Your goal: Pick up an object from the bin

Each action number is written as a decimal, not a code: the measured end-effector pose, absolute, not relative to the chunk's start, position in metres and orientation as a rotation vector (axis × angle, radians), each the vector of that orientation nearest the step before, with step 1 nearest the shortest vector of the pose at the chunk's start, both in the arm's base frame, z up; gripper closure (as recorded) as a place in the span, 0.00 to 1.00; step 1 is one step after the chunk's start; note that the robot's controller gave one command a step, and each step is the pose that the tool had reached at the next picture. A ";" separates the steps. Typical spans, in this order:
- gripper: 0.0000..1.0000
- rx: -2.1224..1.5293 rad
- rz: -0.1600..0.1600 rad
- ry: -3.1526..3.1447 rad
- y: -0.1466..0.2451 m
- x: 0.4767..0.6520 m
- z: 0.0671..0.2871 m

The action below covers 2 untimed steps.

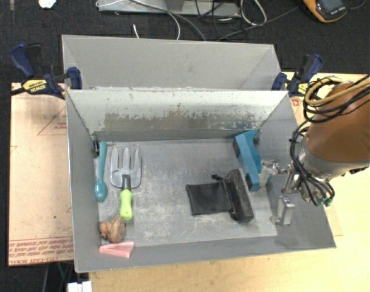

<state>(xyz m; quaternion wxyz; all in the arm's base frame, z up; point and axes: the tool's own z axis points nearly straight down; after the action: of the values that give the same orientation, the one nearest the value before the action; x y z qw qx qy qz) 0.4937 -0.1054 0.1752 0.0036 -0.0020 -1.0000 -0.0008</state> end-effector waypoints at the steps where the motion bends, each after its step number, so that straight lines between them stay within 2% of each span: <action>1: 0.00 0.000 -0.001 -3.142 -0.105 0.495 0.180; 2: 0.00 -0.115 -0.001 -3.143 -0.049 0.521 0.137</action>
Offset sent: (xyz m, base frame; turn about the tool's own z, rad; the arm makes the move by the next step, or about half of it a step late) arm 0.0362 0.0850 -0.0592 0.0933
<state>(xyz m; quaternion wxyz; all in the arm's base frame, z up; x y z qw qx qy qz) 0.5205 -0.0485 0.1369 -0.0019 -0.0365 -0.9993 -0.0003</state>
